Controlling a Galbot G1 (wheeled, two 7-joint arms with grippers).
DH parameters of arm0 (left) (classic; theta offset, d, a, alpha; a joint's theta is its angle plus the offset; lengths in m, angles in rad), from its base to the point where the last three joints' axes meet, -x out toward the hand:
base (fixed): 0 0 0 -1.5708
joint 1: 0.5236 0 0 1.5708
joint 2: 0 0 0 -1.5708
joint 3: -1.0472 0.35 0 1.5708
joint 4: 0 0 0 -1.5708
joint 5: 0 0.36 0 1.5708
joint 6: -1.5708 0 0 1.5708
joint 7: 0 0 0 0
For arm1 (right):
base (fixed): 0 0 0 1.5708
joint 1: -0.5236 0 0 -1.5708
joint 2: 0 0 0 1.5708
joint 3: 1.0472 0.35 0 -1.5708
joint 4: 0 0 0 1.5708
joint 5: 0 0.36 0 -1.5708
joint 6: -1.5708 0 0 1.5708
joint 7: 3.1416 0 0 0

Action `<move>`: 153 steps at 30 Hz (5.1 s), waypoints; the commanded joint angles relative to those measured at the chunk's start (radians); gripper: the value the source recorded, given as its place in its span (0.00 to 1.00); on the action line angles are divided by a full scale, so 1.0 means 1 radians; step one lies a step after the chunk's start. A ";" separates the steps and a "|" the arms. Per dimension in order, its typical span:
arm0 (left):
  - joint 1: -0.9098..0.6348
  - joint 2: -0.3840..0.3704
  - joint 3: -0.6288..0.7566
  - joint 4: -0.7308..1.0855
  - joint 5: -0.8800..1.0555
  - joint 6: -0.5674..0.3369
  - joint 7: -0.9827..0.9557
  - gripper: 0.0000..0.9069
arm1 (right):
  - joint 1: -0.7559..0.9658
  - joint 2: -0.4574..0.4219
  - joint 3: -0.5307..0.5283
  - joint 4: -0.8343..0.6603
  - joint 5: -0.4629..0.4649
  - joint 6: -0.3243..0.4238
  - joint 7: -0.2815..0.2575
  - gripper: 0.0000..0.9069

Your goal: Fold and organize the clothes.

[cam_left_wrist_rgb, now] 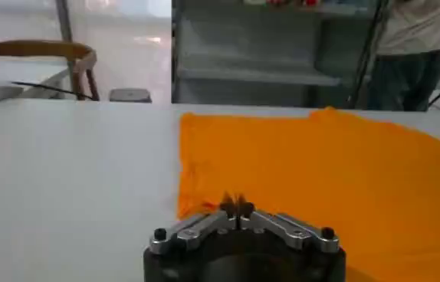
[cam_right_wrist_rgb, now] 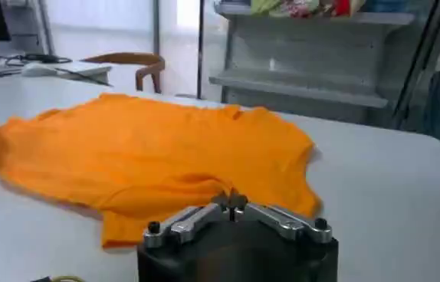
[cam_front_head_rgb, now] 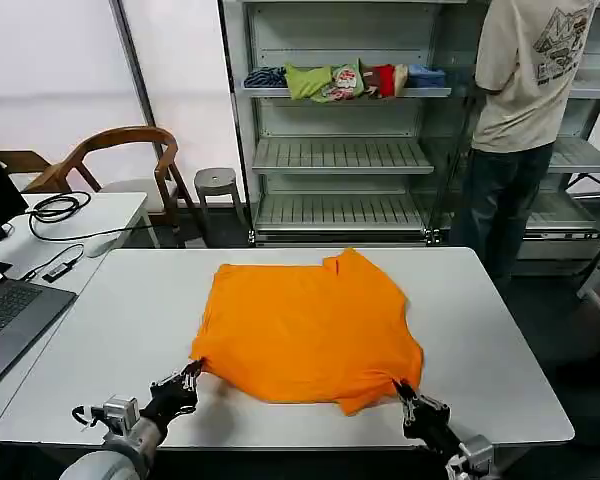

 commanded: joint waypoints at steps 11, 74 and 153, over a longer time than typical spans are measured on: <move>-0.282 0.001 0.050 0.286 -0.098 -0.049 0.026 0.02 | 0.315 0.071 -0.115 -0.222 -0.057 -0.015 -0.002 0.00; -0.254 0.082 -0.005 0.261 -0.052 -0.104 0.055 1.00 | 0.401 0.087 -0.084 -0.306 -0.086 -0.021 0.046 1.00; -0.182 0.036 0.095 0.215 0.047 0.033 -0.055 0.02 | 0.207 0.073 -0.029 -0.212 0.005 -0.111 0.095 0.00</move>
